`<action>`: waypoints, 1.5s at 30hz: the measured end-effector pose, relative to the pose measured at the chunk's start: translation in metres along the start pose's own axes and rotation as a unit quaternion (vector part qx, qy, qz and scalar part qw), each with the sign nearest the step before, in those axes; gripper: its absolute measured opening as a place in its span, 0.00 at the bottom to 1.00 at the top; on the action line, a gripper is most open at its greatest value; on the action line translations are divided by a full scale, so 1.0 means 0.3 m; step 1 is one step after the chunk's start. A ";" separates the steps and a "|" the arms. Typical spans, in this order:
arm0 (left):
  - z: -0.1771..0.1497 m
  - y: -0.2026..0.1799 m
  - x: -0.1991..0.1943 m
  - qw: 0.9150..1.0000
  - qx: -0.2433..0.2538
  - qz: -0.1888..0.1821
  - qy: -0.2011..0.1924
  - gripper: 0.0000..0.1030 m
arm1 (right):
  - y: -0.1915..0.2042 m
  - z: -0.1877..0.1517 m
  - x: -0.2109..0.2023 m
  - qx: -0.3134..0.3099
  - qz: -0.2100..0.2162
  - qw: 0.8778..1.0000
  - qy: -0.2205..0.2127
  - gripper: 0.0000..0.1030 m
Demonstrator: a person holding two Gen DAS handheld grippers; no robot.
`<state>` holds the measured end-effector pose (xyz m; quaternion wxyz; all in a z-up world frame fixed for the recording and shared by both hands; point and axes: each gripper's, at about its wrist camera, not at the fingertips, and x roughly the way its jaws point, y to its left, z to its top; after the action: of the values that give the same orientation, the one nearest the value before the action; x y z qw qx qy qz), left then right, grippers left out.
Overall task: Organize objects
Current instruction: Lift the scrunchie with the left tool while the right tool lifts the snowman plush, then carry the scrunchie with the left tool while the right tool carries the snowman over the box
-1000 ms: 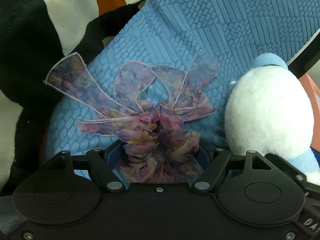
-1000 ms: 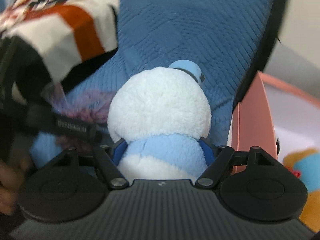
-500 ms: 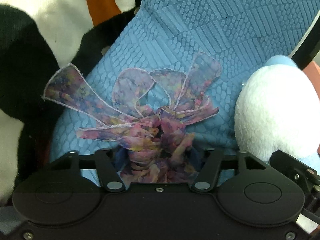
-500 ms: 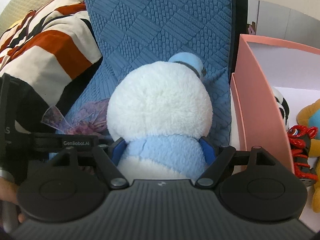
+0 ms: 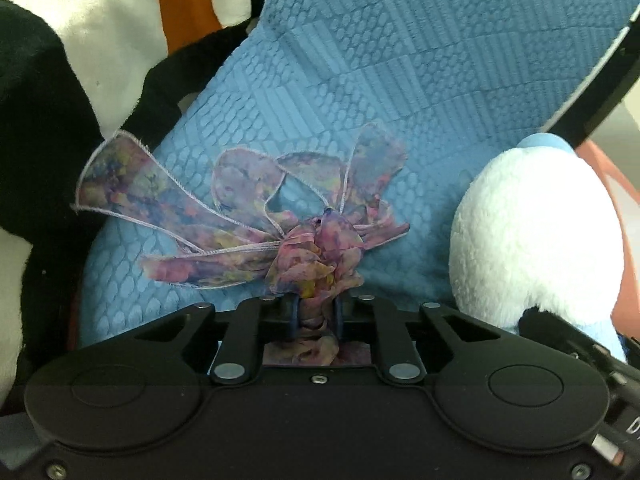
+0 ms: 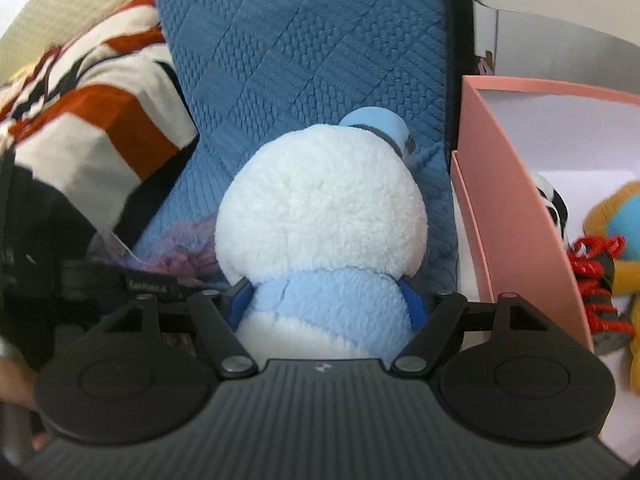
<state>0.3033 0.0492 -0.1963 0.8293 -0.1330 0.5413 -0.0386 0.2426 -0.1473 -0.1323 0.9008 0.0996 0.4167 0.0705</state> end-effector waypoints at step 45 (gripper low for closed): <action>0.009 -0.671 -0.739 0.984 0.107 -0.129 -0.068 0.15 | -0.323 0.189 -0.795 0.082 -0.017 0.991 -0.108 0.74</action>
<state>0.2309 -0.0978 0.0543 0.8616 -0.1146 0.4549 -0.1939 0.1369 -0.2983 0.0563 0.9305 0.1732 0.3226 0.0093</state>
